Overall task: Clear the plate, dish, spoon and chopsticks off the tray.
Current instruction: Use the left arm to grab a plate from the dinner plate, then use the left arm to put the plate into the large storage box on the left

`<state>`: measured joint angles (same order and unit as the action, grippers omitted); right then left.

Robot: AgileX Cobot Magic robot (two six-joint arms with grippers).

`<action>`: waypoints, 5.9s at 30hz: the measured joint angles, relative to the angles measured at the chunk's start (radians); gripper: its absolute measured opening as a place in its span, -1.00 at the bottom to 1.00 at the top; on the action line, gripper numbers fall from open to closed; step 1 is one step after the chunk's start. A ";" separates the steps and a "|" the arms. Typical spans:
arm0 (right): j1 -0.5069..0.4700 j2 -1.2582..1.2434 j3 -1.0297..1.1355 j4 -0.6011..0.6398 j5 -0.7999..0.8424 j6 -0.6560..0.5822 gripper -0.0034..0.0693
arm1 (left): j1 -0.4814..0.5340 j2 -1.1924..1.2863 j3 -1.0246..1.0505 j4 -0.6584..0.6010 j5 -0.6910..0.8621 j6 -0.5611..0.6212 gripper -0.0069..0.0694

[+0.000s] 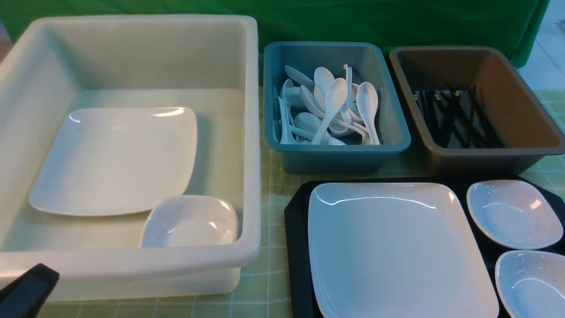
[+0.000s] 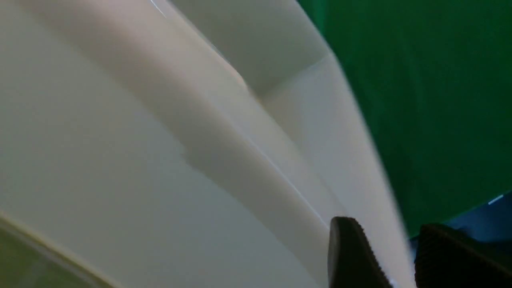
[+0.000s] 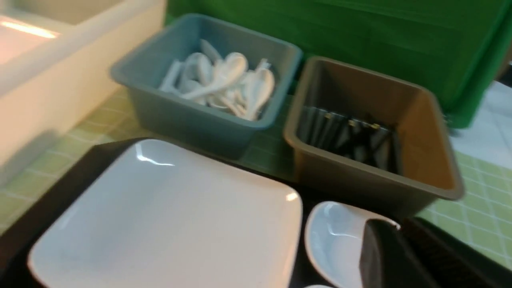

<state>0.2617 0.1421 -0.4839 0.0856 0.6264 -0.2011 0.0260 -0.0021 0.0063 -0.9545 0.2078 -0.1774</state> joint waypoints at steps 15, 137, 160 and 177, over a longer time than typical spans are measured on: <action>0.066 0.000 0.000 0.000 0.000 0.049 -0.71 | 0.000 -0.001 -0.161 -0.105 0.038 0.011 -0.51; 0.066 0.000 0.000 0.000 0.045 0.049 -0.45 | -0.620 2.254 -1.815 0.608 0.740 0.096 0.03; 0.066 0.000 0.000 0.000 0.045 0.049 -0.42 | -0.613 2.177 -1.816 0.569 0.835 0.053 -0.73; 0.066 0.000 0.000 0.000 0.045 0.049 -0.39 | -0.613 1.941 -1.815 0.648 0.884 0.061 -0.80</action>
<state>0.3276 0.1421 -0.4839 0.0856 0.6715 -0.1524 -0.5872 1.9390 -1.8083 -0.3067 1.0919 -0.1169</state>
